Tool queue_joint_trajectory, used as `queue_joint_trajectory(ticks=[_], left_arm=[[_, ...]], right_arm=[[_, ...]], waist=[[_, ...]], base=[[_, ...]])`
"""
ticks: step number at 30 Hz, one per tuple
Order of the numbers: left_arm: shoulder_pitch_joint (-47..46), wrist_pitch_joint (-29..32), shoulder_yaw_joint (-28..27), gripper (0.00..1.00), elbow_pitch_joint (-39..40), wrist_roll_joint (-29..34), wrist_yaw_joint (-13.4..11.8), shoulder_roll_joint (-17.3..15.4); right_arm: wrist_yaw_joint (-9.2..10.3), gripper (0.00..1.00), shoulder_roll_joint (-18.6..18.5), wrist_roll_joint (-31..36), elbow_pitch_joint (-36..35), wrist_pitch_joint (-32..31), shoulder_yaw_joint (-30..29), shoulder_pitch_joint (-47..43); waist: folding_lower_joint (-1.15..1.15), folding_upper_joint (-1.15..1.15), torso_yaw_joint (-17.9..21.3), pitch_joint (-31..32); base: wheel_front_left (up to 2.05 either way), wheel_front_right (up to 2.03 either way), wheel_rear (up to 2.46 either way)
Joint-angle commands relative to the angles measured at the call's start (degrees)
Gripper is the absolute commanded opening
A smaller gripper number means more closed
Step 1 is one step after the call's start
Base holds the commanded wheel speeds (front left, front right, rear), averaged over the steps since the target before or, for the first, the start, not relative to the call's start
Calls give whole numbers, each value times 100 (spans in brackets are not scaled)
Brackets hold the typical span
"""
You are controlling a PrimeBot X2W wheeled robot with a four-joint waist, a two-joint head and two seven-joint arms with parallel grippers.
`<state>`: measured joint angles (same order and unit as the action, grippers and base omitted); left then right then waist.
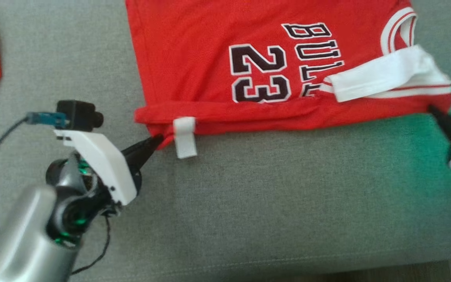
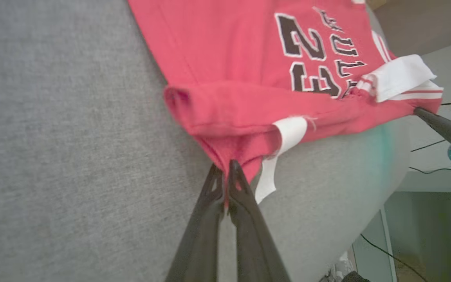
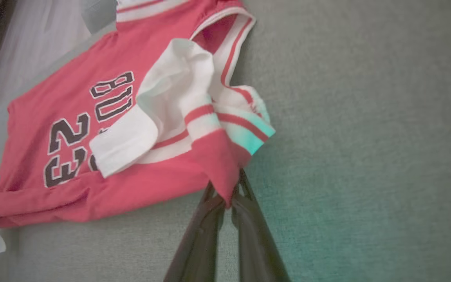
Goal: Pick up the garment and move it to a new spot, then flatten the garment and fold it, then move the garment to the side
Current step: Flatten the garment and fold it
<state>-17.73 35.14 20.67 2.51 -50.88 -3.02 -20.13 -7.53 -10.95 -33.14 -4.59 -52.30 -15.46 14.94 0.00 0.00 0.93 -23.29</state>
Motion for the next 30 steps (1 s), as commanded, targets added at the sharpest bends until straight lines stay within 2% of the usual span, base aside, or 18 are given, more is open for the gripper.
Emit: queue_joint_trajectory(ticks=[1, 5, 9, 14, 18, 22, 23, 24, 25, 27, 28, 30], left_arm=[[-126, 89, -338, 0, 327, -90, 26, -248], [-75, 597, -585, 0, 918, -560, -18, -534], [138, 1032, -692, 0, 1266, -818, -159, -810], [747, 1128, -711, 0, 1512, -834, -289, -1003], [1220, 864, -641, 0, 1521, -643, -300, -981], [1596, 544, -498, 0, 1428, -454, -290, -834], [1667, 474, -446, 0, 1399, -380, -283, -812], [1725, 411, -393, 0, 1373, -307, -268, -797], [1769, 340, -356, 14, 1350, -246, -267, -768], [1824, 218, -305, 75, 1322, -130, -256, -741], [1838, 136, -302, 100, 1330, -41, -253, -753], [1850, 66, -318, 100, 1347, 24, -269, -759]], right_arm=[[4, 0, -173, -80, -301, -140, -48, 139], [4, 0, -416, -280, -589, -845, -449, 165], [4, 0, -668, -392, -894, -1598, -582, -33], [4, 0, -1036, -595, -1293, -2407, -530, -776], [4, 0, -1196, -536, -1509, -2392, -413, -1393], [4, 0, -1255, -356, -1507, -2008, -217, -1866], [4, 23, -1273, -293, -1482, -1888, -154, -1945], [4, 80, -1302, -244, -1458, -1781, -88, -2017], [4, 100, -1338, -195, -1441, -1668, -29, -2077], [4, 100, -1450, -134, -1420, -1465, 90, -2176], [4, 100, -1499, -128, -1423, -1372, 97, -2189], [4, 100, -1580, -112, -1448, -1279, 89, -2182]], waist=[[0, 0, -17, 81], [0, 0, -64, 232], [0, 0, -84, 360], [0, 0, -58, 396], [0, 0, -38, 354], [0, 0, -42, 318], [0, 0, -45, 314], [0, 0, -50, 312], [0, 0, -61, 312], [0, 0, -83, 320], [0, 0, -89, 328], [0, 0, -99, 333]], base=[[0, 0, 0], [0, 0, 0], [0, 0, 0], [0, 0, 0], [0, 0, 0], [0, 0, 0], [0, 0, 0], [0, 0, 0], [0, 0, 0], [0, 0, 0], [0, 0, 0], [0, 0, 0]])
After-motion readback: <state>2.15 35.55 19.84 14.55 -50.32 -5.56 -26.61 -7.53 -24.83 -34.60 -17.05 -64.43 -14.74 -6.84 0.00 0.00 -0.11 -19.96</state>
